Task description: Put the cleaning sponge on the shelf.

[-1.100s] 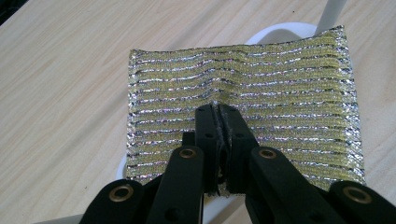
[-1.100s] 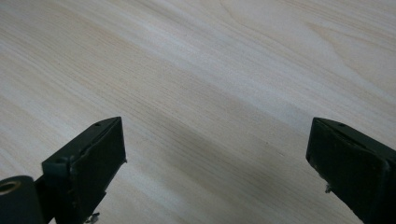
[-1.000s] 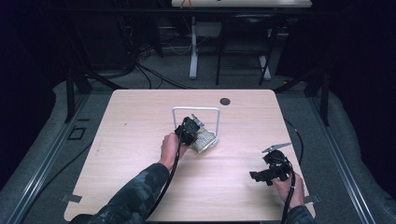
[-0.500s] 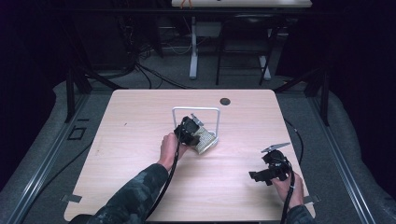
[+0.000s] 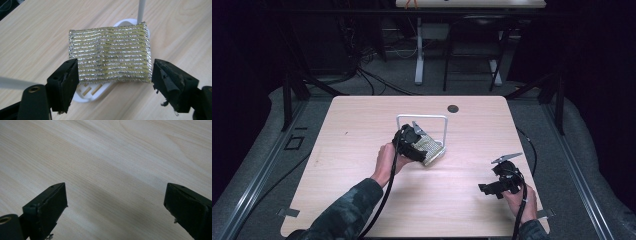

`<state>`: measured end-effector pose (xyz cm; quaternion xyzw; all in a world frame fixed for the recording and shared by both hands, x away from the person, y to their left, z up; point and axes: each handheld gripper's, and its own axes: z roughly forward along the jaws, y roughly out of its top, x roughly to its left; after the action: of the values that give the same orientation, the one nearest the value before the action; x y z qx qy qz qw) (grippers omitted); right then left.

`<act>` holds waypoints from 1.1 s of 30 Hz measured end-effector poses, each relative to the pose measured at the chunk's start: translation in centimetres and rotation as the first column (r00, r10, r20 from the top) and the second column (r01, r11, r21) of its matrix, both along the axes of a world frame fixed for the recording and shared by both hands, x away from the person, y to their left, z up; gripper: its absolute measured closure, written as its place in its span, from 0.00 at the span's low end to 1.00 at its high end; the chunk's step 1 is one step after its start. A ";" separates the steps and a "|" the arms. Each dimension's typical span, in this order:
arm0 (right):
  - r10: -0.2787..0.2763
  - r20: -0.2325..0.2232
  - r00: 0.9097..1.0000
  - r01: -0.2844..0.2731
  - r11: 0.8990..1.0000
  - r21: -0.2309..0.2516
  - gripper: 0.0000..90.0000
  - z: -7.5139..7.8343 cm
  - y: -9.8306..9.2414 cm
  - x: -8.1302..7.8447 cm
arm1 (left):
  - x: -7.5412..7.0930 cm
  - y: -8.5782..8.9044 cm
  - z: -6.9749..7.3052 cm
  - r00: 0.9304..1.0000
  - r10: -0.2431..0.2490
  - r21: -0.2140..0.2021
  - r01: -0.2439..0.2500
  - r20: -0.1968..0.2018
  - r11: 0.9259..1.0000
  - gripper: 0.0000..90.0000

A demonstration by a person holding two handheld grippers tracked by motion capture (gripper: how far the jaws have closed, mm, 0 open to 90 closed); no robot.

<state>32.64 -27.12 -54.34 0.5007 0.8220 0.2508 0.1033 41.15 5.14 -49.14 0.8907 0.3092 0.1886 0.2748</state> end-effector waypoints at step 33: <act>-0.010 0.009 1.000 0.010 1.000 0.000 0.05 0.2 0.0 -0.3 | -6.2 9.8 1.6 0.996 0.091 0.015 -0.091 -0.024 0.996 0.02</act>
<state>32.30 -27.10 -54.09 0.5037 0.8190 0.2525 0.1079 34.98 14.98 -47.56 0.8799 0.3515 0.1919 0.2557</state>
